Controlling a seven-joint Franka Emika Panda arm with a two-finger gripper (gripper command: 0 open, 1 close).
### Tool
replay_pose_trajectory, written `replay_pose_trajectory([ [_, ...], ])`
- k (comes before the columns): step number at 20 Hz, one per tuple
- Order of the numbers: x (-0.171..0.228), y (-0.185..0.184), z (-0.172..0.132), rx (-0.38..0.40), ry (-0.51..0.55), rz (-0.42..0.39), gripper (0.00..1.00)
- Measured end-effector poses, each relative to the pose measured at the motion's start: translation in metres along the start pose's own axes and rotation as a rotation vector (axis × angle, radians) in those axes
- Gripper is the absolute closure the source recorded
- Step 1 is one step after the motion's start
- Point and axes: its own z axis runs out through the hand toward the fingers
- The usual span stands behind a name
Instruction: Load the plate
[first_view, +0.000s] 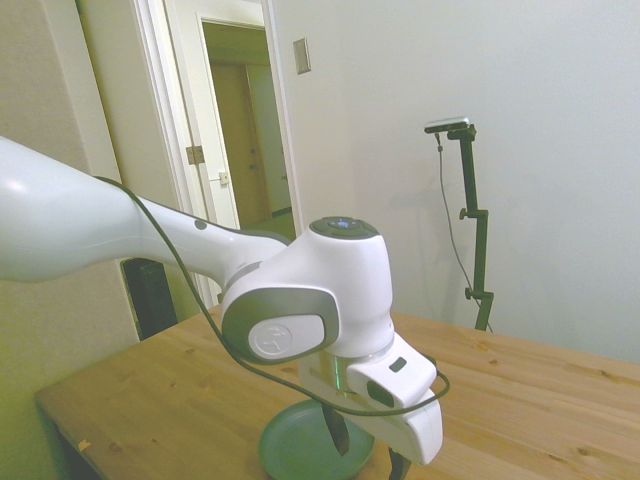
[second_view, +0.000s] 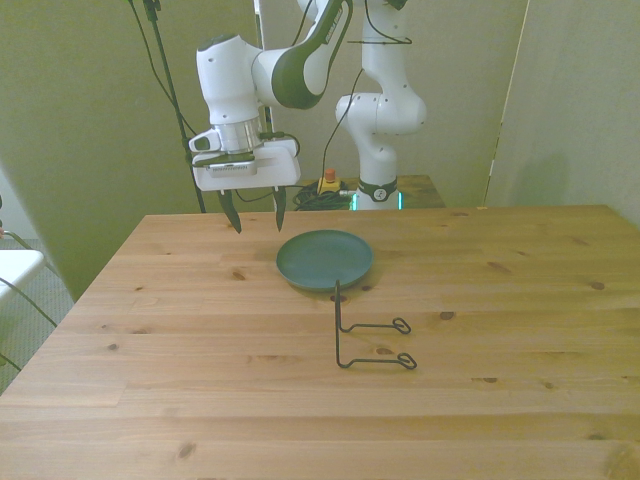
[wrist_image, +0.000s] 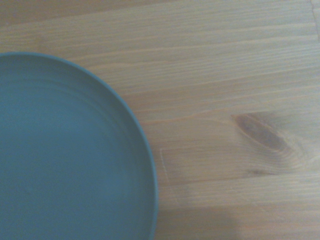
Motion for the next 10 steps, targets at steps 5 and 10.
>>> replay_pose_trajectory([
  [5,-0.006,-0.005,0.013,0.065,-0.042,0.028,0.00],
  [10,-0.007,-0.017,0.034,0.068,-0.083,0.033,0.00],
])
